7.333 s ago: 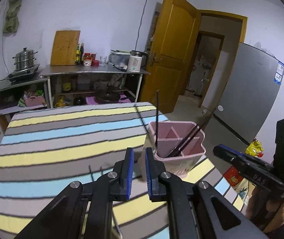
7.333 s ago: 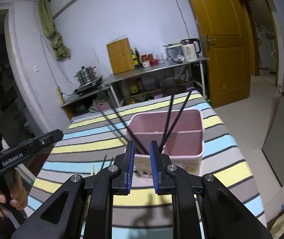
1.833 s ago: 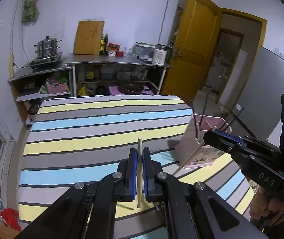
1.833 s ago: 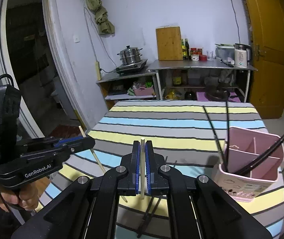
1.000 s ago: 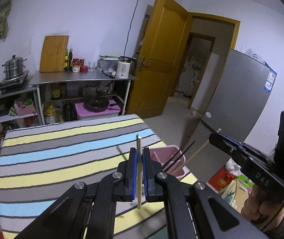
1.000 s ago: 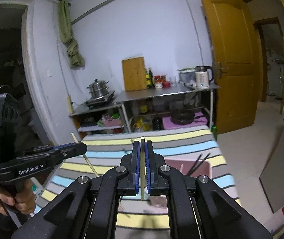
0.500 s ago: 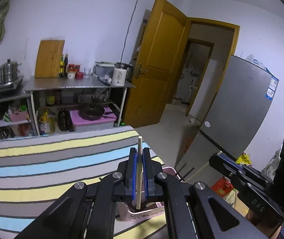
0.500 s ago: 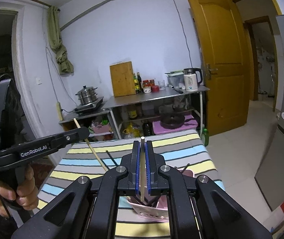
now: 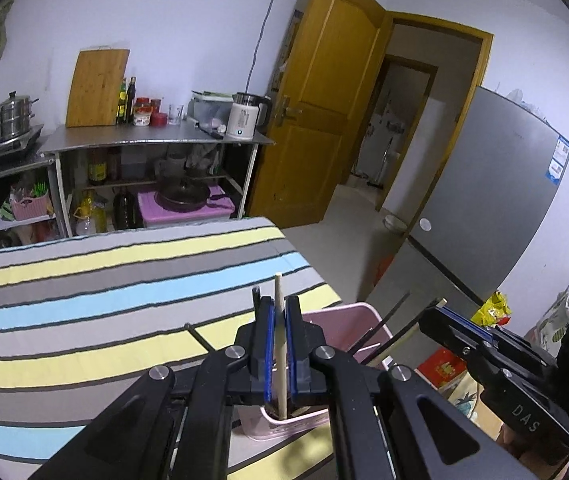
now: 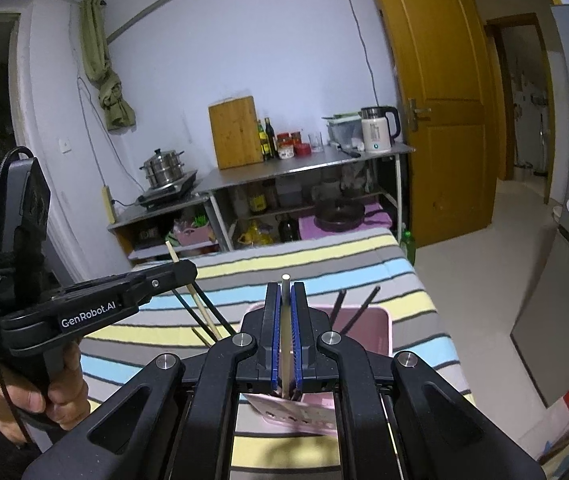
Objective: Organize utensils
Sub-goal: 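Lower both wooden chopsticks into the pink holder and open both tools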
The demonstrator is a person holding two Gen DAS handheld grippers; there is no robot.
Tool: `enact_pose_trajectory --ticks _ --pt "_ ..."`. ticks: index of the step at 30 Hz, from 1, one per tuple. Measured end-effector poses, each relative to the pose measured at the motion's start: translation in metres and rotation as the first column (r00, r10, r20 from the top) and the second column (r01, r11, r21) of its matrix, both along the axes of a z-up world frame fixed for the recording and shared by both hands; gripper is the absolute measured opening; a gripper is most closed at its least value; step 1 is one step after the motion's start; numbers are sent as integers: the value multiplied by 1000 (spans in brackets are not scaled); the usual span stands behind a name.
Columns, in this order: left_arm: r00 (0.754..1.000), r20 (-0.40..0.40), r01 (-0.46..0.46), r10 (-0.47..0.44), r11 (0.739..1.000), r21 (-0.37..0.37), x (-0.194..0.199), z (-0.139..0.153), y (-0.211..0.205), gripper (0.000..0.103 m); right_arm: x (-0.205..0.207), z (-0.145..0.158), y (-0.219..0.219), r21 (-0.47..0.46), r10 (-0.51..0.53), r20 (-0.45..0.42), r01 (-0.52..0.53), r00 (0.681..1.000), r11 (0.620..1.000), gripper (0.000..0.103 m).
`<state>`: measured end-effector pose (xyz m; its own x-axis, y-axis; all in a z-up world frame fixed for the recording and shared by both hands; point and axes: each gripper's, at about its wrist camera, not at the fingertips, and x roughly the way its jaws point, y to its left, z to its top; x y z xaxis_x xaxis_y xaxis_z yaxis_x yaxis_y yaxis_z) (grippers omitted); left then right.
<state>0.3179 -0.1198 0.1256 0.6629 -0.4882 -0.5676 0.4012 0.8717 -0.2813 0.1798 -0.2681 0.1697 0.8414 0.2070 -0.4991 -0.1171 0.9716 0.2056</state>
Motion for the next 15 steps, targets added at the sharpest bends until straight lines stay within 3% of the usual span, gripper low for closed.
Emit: enact_pose_trajectory --ticks 12,15 --pt "999 -46 27 -25 999 46 3 -30 -8 6 7 -31 -4 30 11 -85 -9 996 1000 5" --pt "999 -38 25 -23 999 43 0 -28 -5 12 4 -31 -6 34 10 -85 -8 996 999 8"
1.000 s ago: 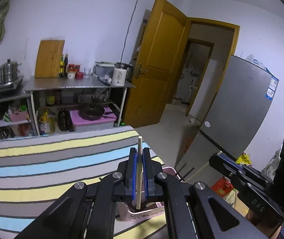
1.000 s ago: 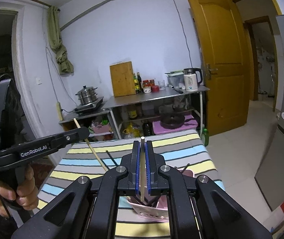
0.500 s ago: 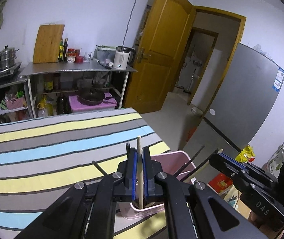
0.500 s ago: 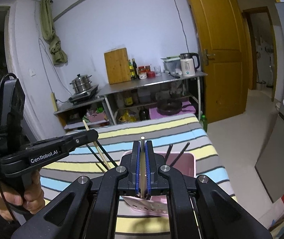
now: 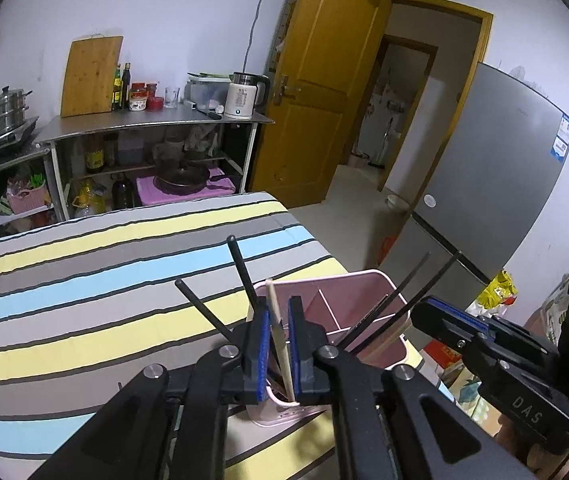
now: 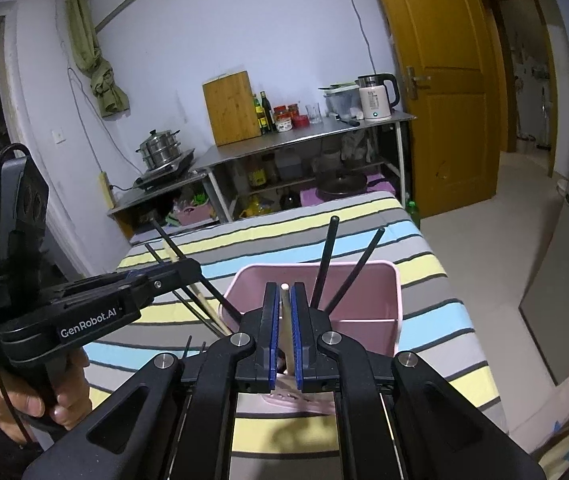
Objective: Organize utensils
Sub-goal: 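Lower both wooden chopsticks into the pink holder and open both tools, then move both open tools back to the remaining black chopsticks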
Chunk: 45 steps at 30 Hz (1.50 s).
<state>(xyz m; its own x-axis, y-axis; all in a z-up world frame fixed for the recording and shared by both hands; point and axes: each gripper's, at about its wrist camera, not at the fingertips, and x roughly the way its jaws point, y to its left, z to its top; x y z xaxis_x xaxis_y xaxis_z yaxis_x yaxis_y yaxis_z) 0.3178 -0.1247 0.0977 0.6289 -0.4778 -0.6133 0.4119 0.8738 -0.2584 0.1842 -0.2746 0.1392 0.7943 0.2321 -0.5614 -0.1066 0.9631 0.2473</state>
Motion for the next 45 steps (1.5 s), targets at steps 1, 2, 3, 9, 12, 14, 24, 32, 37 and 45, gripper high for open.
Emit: enact_pose_trajectory --ticks 1,2,3,9,12,14,24,32,37,45 --pt "1000 5 -2 2 1000 -6 -1 2 2 16 -1 2 0 -2 -1 6 1 1000 1000 12" --pt "1000 15 -5 5 1000 -10 -4 5 4 18 -3 4 0 -2 0 16 0 1000 1000 14" --pt "1000 26 -8 9 1000 -12 -8 9 6 19 -4 6 0 -3 2 23 -2 1000 1000 14" --pt "996 79 -29 31 999 -29 -24 32 22 19 -14 22 5 -17 10 68 -9 998 1000 15" --pt "995 93 -36 40 999 -39 -32 40 30 19 -20 27 10 -16 15 82 -14 997 1000 16" --pt "994 100 -40 45 998 -45 -40 44 35 19 -25 28 13 -13 16 86 -15 996 1000 16" --pt "993 93 -62 67 997 -51 -67 41 57 19 -43 31 25 -27 31 104 -28 994 999 16" --pt "992 67 -100 104 993 -60 -86 27 78 19 -54 20 41 -27 70 81 -68 994 997 16" --pt "991 60 -118 121 992 -43 -100 17 87 19 -57 10 48 -22 101 55 -100 993 995 16" --pt "989 15 -147 147 989 -37 -119 -12 103 19 -71 -9 58 -13 125 20 -125 992 992 16"
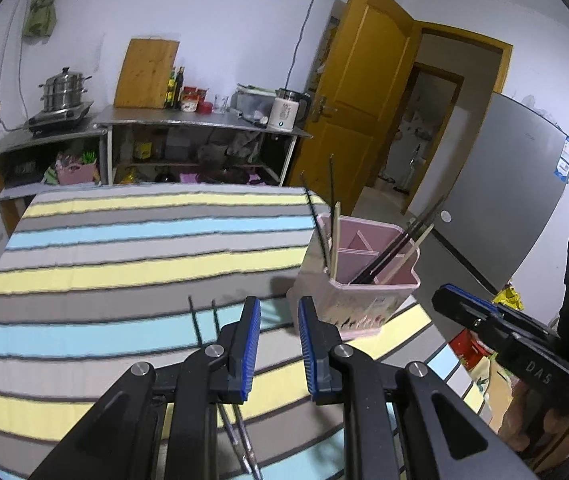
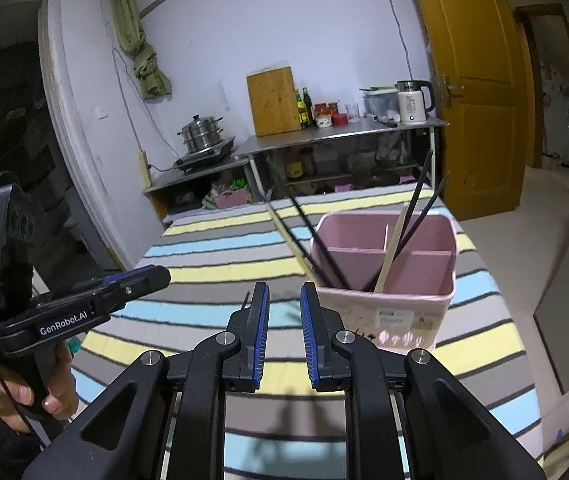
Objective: Organize utensils
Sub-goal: 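Move both open tools back to the remaining black chopsticks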
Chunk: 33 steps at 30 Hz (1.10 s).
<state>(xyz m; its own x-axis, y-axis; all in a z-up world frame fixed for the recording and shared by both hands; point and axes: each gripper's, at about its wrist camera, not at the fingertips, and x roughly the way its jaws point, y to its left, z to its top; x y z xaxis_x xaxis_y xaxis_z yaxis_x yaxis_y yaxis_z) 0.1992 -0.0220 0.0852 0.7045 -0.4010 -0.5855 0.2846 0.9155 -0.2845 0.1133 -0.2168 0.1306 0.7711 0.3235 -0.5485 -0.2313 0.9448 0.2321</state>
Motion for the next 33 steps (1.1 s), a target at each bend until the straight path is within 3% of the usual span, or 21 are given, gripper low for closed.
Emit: enact_pose_trajectory --ticks 16,33 --pt "990 -121 -65 66 998 12 -21 -59 27 19 -14 -39 22 2 63 -101 -63 993 998 16" --pt "971 -222 -80 90 995 51 10 -109 25 19 -2 -78 33 8 81 -199 -81 977 997 16"
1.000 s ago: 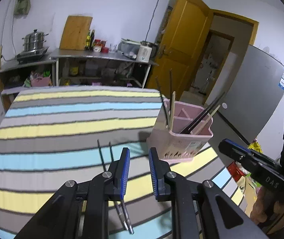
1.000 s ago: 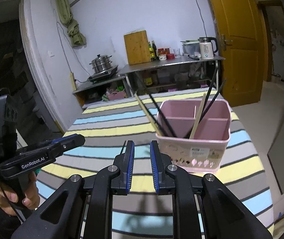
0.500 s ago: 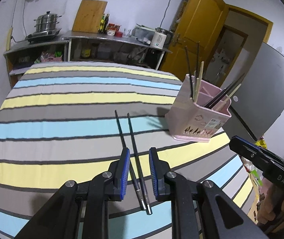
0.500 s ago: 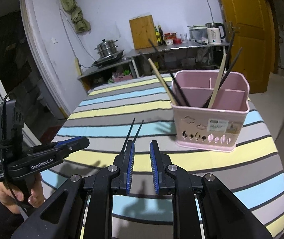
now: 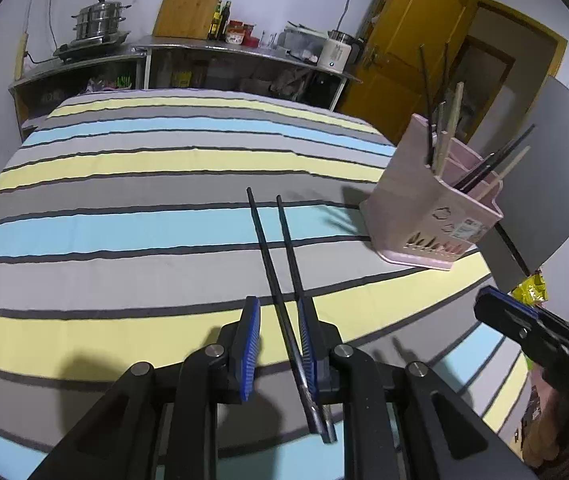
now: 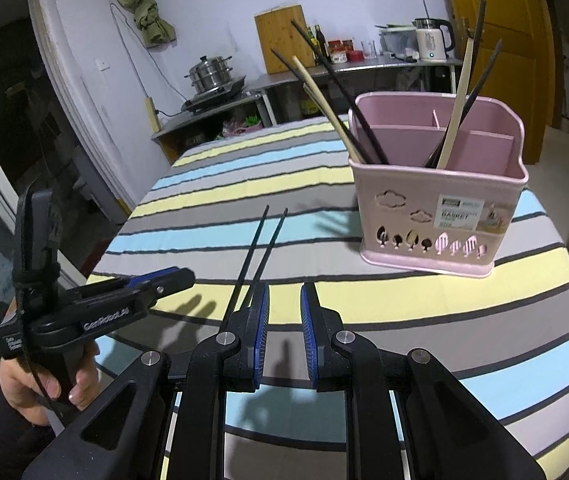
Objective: Organize utensils
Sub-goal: 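Move both open tools back to the remaining black chopsticks, then close the left tool on a black chopstick while the right tool grasps another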
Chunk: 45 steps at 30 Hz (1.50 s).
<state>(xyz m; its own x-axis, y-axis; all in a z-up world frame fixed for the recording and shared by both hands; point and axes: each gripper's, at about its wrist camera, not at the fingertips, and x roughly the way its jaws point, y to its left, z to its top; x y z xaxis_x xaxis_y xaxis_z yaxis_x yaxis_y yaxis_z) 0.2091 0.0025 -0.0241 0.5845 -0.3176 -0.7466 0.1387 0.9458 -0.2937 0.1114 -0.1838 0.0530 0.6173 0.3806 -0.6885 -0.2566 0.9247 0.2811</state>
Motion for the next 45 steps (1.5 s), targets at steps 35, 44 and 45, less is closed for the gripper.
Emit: enact_pose_trajectory --ticks 35,44,45 --pt "999 -23 -30 32 996 88 52 -44 6 6 36 -43 18 -15 11 -112 -13 994 1000 16" --pt "992 -34 -117 119 991 68 27 -43 52 6 71 -59 57 -36 68 -129 -73 989 997 16" --pt "992 -38 -115 118 991 63 27 -43 54 6 75 -61 62 -41 72 -131 -78 989 996 16"
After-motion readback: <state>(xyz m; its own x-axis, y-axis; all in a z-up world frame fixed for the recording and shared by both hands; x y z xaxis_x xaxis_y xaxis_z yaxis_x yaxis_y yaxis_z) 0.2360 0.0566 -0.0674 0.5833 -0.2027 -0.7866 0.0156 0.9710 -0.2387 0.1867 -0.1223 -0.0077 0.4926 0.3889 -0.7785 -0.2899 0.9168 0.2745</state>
